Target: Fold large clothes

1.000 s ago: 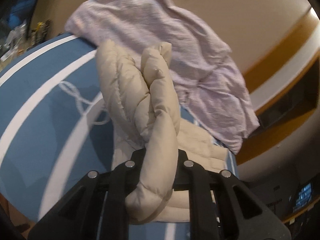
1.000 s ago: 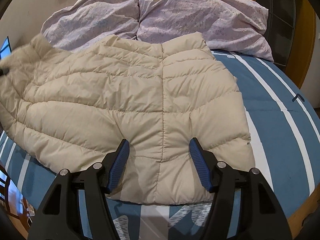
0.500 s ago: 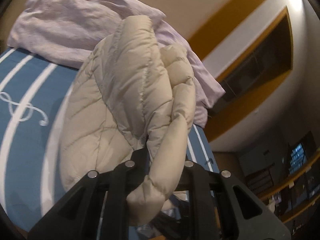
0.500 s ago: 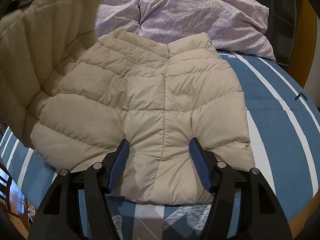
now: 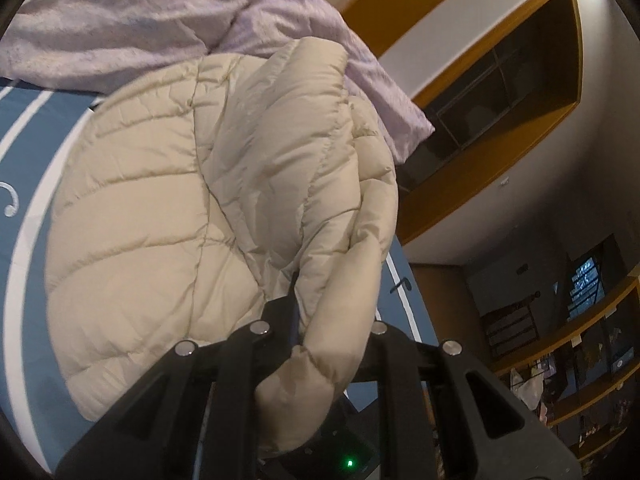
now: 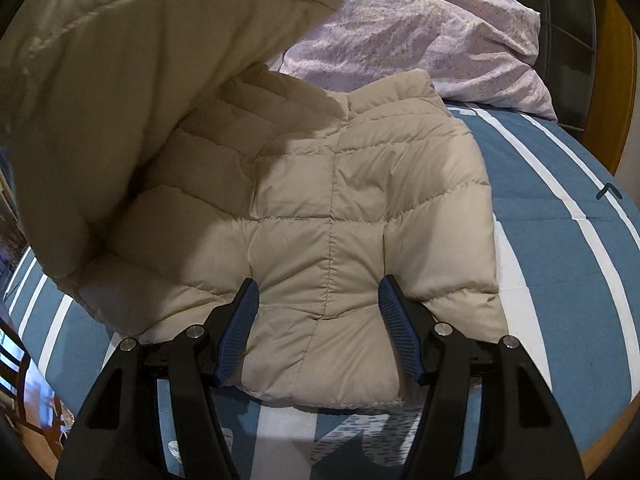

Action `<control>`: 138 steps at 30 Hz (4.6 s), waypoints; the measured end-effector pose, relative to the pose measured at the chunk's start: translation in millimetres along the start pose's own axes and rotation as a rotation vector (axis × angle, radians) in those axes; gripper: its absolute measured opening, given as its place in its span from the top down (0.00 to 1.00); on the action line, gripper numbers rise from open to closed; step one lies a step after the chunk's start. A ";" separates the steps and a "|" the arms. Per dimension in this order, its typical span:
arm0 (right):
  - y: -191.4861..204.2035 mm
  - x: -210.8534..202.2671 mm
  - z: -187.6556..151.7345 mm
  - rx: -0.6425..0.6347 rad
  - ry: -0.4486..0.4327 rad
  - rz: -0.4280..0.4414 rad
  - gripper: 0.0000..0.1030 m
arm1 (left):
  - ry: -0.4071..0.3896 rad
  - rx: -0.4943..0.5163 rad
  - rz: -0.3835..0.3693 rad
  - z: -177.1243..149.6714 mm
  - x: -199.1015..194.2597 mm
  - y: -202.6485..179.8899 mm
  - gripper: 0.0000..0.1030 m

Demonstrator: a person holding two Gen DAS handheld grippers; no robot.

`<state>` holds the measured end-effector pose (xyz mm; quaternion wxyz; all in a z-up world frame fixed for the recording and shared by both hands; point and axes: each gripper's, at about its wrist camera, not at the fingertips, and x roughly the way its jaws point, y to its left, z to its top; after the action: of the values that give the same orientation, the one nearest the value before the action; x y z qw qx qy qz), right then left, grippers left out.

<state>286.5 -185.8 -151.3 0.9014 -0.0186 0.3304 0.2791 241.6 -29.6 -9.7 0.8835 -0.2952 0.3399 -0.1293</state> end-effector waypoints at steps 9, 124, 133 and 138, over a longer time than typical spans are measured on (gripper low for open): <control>-7.4 -1.6 -1.7 0.018 -0.015 0.033 0.38 | 0.075 -0.006 -0.003 -2.3 51.2 -7.0 0.85; -87.8 -8.1 19.9 0.103 -0.012 -0.125 0.53 | -0.015 0.289 0.464 -31.9 70.1 22.9 0.26; -89.6 -6.3 19.2 0.104 -0.007 -0.125 0.53 | -0.096 0.258 0.479 -4.9 37.1 23.8 0.26; -90.5 -6.0 19.0 0.107 -0.007 -0.118 0.53 | -0.123 0.236 0.562 15.9 29.4 42.5 0.26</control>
<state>340.5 -261.0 -146.5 0.9172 0.0109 0.3399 0.2073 275.2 -1.7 -41.6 0.9318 -0.0926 0.3366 0.0995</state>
